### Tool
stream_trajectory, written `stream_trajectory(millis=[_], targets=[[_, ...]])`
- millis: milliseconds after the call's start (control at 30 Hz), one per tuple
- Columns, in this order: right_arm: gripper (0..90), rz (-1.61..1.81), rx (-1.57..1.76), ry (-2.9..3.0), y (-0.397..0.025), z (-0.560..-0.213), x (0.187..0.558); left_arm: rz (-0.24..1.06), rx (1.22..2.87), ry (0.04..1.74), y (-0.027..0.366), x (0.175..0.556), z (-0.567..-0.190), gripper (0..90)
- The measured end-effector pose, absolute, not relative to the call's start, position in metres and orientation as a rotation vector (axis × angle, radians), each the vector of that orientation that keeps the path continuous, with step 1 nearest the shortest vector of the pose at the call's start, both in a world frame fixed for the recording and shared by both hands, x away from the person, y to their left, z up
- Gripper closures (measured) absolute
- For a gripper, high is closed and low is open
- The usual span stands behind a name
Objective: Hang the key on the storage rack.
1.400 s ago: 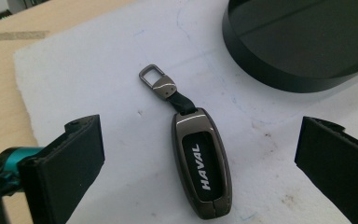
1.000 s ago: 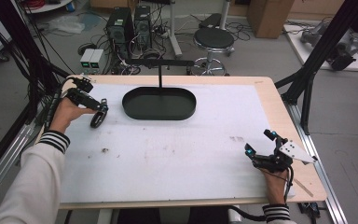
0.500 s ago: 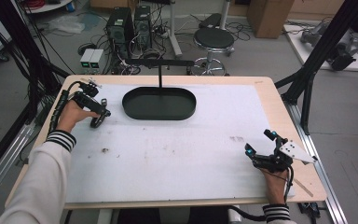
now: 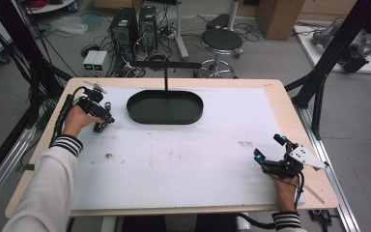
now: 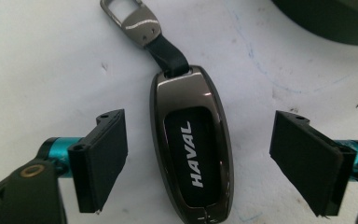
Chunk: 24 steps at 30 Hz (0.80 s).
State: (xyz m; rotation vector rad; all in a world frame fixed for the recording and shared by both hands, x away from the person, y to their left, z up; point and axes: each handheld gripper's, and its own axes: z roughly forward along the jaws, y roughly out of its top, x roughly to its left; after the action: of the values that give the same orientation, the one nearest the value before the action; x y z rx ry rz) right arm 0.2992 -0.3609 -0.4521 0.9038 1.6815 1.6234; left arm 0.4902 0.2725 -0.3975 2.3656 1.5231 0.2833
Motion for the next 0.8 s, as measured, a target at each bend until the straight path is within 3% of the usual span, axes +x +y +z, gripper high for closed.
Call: stream_trajectory(millis=[800], targets=[[0.3,1.628,0.893,1.675,-0.3613,-0.4523,0.3000,0.252,2.393,1.601,0.2706,0.4937,-0.4046,36.5]])
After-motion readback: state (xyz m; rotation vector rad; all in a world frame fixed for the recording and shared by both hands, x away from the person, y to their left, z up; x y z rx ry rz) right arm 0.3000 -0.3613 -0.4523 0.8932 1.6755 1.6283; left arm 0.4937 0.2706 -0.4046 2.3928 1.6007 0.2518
